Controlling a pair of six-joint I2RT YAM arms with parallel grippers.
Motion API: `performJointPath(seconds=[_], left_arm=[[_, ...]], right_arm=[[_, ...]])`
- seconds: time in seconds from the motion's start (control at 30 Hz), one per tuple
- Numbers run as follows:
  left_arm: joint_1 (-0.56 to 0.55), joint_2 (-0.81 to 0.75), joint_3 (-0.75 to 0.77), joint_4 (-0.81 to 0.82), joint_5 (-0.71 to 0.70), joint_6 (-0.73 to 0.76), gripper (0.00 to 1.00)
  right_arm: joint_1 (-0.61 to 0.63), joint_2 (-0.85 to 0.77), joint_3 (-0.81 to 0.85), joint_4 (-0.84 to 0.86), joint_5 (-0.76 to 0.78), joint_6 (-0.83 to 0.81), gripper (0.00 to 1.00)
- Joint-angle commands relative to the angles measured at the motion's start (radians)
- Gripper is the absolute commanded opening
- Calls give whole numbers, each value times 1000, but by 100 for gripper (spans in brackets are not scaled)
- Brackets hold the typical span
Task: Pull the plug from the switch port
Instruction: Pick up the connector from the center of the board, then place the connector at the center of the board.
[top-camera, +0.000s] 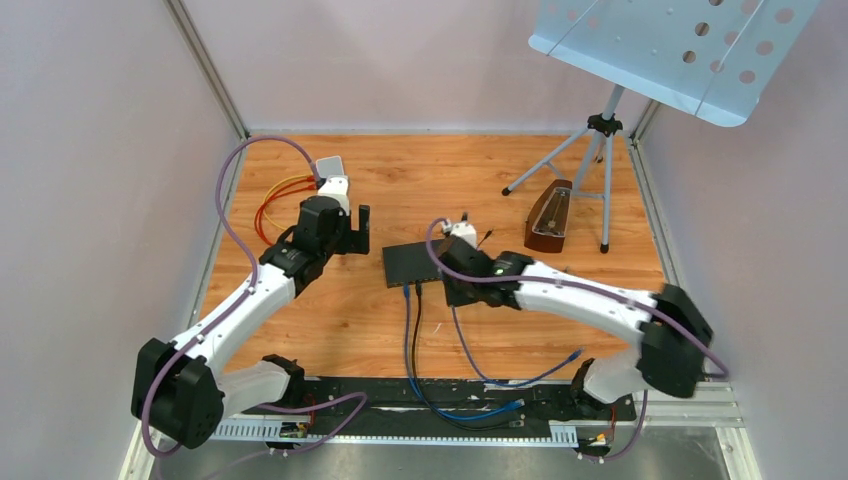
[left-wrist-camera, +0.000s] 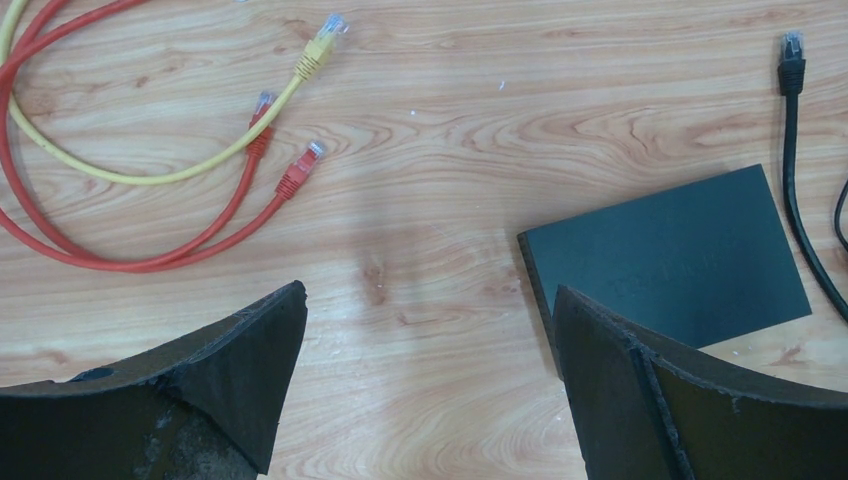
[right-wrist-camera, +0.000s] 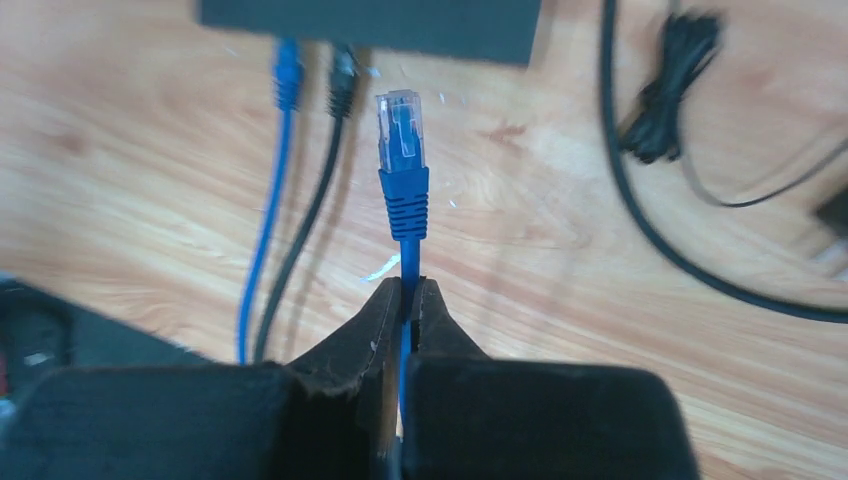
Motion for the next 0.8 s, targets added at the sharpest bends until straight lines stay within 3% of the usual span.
performJointPath(seconds=[0.0, 0.17, 0.3, 0.5, 0.77], left_arm=[[10, 17, 33, 20, 12, 1, 100], [9, 34, 49, 19, 28, -8, 100], [9, 49, 65, 12, 54, -24, 100], [9, 41, 64, -4, 65, -37, 100], [10, 47, 94, -42, 62, -18, 100]], right_arm=[[-60, -260, 58, -63, 66, -97, 0], [-223, -412, 101, -63, 11, -216, 0], [-400, -377, 137, -51, -62, -285, 0], [-470, -156, 228, 4, -182, -262, 0], [-496, 232, 439, 29, -174, -161, 0]])
